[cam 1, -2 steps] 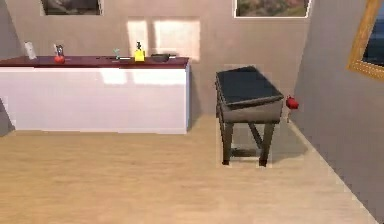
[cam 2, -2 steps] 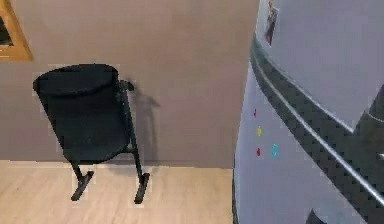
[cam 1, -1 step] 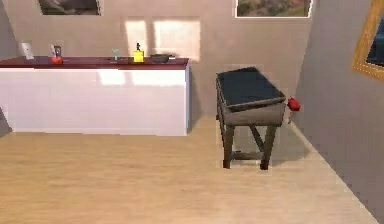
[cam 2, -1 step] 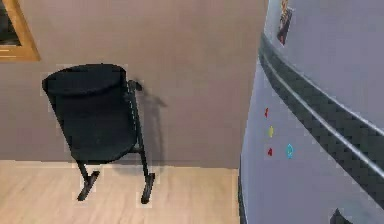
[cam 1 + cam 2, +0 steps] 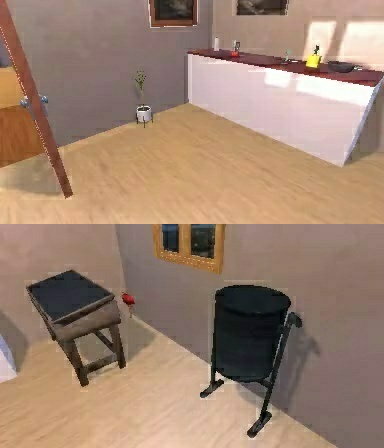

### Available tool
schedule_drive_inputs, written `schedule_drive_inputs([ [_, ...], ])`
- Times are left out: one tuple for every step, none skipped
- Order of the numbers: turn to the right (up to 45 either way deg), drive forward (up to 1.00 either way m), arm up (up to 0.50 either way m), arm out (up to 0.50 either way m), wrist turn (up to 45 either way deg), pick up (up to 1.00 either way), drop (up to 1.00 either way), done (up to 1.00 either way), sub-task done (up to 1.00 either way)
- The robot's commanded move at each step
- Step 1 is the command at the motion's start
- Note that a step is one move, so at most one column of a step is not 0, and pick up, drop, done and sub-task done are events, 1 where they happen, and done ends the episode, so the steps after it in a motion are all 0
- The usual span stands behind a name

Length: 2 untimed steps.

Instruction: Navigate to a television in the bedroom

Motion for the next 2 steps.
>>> schedule_drive_inputs([
  [-45.0, 0.0, 0.0, 0.0, 0.0, 0.0, 0.0, 0.0, 0.0],
  [0.0, 0.85, 0.0, 0.0, 0.0, 0.0, 0.0, 0.0, 0.0],
])
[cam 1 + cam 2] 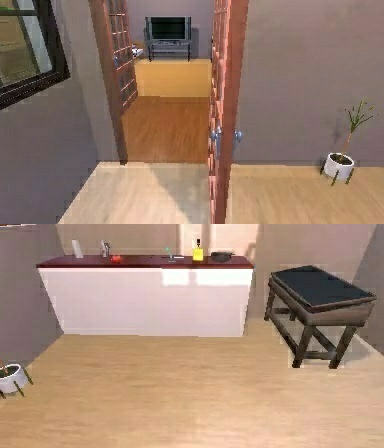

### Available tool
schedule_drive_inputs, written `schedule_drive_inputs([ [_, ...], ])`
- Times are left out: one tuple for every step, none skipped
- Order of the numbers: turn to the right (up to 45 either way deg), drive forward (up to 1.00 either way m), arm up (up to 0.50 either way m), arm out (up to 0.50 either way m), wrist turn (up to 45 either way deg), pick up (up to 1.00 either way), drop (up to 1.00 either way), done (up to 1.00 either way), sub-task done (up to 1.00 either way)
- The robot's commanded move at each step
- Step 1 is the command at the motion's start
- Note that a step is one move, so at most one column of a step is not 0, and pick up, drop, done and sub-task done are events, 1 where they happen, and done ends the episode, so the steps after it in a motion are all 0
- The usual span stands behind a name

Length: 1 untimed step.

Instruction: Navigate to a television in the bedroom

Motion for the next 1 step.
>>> schedule_drive_inputs([
  [-18.0, 0.0, 0.0, 0.0, 0.0, 0.0, 0.0, 0.0, 0.0],
])
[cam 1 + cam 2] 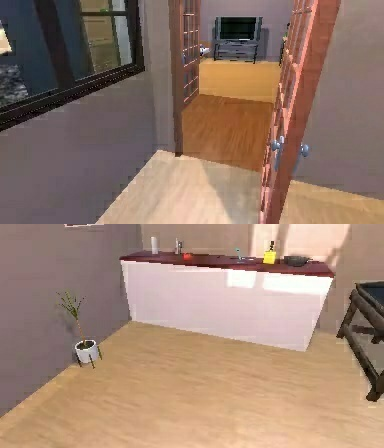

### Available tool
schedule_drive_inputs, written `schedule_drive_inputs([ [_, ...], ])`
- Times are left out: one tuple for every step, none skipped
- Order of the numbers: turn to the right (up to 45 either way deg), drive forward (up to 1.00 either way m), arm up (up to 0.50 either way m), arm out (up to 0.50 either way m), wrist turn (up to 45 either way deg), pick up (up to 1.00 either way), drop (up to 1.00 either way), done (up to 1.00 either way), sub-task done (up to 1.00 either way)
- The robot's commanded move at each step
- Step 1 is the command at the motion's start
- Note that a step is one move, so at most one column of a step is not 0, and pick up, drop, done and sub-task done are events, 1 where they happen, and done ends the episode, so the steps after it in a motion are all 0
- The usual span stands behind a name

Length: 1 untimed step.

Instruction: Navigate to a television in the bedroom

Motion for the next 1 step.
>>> schedule_drive_inputs([
  [0.0, 0.85, 0.0, 0.0, 0.0, 0.0, 0.0, 0.0, 0.0],
])
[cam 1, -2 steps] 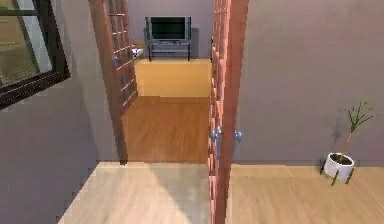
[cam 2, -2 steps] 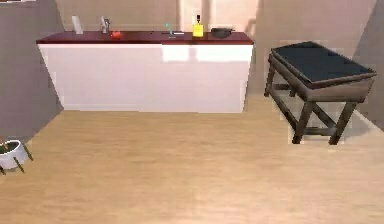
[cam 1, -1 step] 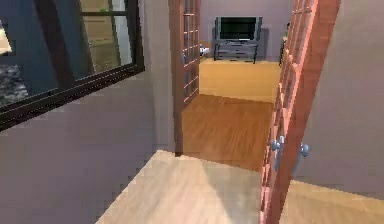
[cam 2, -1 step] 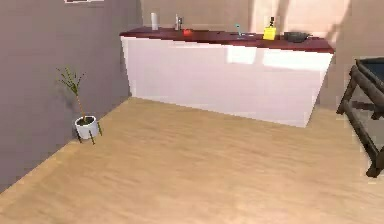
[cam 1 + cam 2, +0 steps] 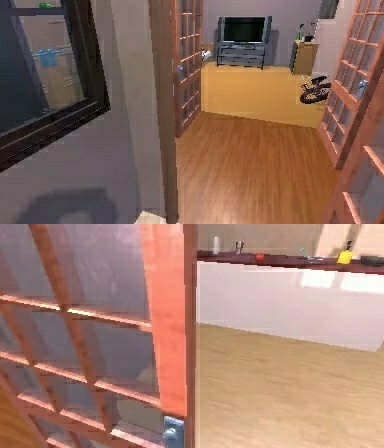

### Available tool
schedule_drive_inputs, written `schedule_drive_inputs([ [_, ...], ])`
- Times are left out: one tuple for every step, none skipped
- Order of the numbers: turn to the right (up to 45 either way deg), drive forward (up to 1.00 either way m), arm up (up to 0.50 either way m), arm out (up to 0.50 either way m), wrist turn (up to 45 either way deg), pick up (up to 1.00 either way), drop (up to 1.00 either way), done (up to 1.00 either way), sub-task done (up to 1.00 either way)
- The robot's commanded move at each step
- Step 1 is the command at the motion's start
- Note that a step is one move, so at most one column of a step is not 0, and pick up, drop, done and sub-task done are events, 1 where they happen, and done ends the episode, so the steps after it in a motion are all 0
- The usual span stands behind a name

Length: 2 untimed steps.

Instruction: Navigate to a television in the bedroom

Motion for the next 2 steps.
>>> schedule_drive_inputs([
  [18.0, 0.0, 0.0, 0.0, 0.0, 0.0, 0.0, 0.0, 0.0],
  [0.0, 1.0, 0.0, 0.0, 0.0, 0.0, 0.0, 0.0, 0.0],
])
